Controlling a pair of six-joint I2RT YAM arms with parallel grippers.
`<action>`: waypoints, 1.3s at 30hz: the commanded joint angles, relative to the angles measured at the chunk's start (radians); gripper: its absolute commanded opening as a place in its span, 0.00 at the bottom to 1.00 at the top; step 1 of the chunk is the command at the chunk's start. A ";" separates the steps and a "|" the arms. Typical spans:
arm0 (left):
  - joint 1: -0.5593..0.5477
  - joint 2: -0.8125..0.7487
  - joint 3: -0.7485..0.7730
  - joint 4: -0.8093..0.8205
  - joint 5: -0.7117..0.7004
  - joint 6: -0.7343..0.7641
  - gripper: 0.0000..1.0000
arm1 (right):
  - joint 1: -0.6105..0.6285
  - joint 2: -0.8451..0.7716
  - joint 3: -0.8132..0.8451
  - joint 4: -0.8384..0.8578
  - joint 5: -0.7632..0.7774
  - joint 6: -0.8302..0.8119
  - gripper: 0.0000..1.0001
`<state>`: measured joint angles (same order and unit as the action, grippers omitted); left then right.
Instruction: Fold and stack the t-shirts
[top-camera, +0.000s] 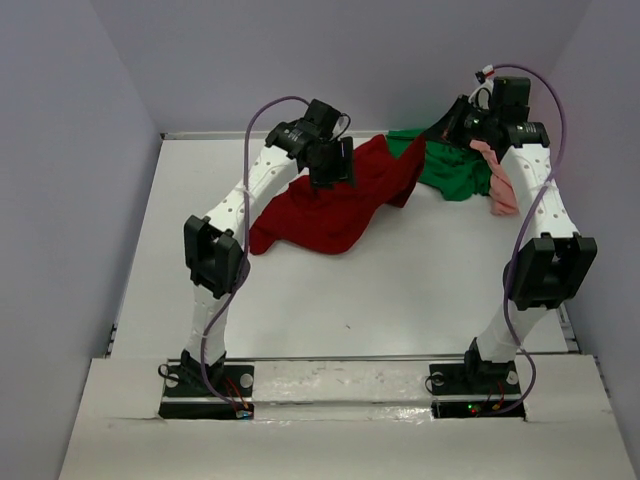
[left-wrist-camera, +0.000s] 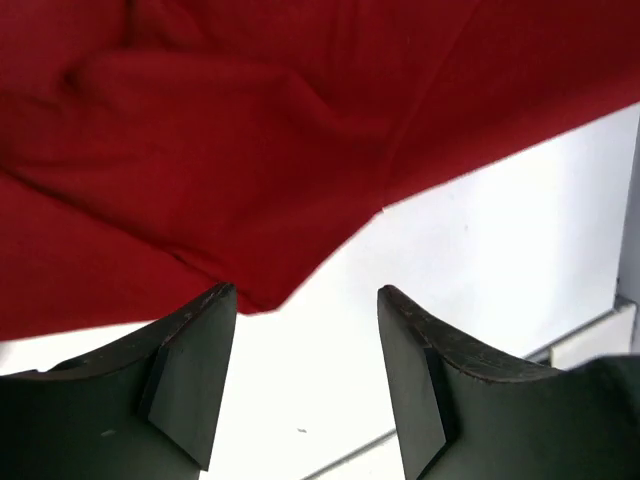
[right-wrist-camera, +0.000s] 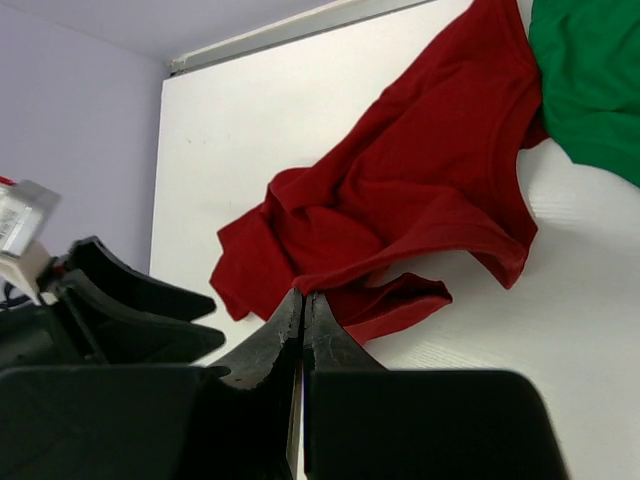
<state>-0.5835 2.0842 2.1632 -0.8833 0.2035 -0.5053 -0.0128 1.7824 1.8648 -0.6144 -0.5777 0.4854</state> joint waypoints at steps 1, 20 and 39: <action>0.054 0.007 0.053 -0.097 -0.076 0.128 0.67 | -0.007 -0.031 0.004 0.036 0.001 -0.018 0.00; 0.247 0.071 -0.122 0.012 -0.059 0.234 0.57 | -0.007 -0.072 -0.079 0.038 -0.014 -0.014 0.00; 0.294 0.178 -0.006 0.052 -0.119 0.283 0.54 | -0.007 -0.087 -0.115 0.039 -0.024 -0.019 0.00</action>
<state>-0.3019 2.2871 2.1052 -0.8345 0.1139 -0.2424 -0.0128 1.7447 1.7527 -0.6132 -0.5838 0.4786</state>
